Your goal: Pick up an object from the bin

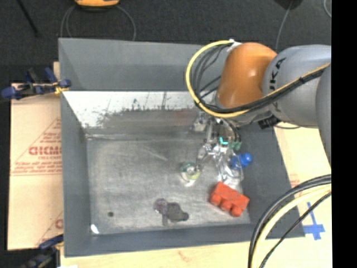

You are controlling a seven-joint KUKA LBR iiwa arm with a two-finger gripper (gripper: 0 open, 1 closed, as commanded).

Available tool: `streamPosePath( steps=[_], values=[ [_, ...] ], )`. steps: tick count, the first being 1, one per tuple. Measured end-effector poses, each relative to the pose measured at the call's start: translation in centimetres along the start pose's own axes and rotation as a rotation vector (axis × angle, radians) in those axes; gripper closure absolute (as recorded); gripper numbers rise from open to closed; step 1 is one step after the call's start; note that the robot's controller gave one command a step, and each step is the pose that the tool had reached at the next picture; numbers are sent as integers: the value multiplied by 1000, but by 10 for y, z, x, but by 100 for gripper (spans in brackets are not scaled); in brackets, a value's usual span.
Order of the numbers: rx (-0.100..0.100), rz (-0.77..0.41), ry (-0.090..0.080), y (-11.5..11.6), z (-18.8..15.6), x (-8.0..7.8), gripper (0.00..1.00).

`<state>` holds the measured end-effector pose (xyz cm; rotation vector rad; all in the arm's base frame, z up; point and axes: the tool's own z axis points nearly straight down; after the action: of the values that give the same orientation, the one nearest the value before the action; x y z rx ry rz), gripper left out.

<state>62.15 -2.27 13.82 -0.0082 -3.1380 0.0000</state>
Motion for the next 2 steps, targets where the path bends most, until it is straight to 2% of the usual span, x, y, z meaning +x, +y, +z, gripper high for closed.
streamPosePath(
  steps=[1,2],
  values=[
    [2,-221,-3,-40,44,-4,0],
    [3,-189,-18,4,64,22,0]
  ],
)
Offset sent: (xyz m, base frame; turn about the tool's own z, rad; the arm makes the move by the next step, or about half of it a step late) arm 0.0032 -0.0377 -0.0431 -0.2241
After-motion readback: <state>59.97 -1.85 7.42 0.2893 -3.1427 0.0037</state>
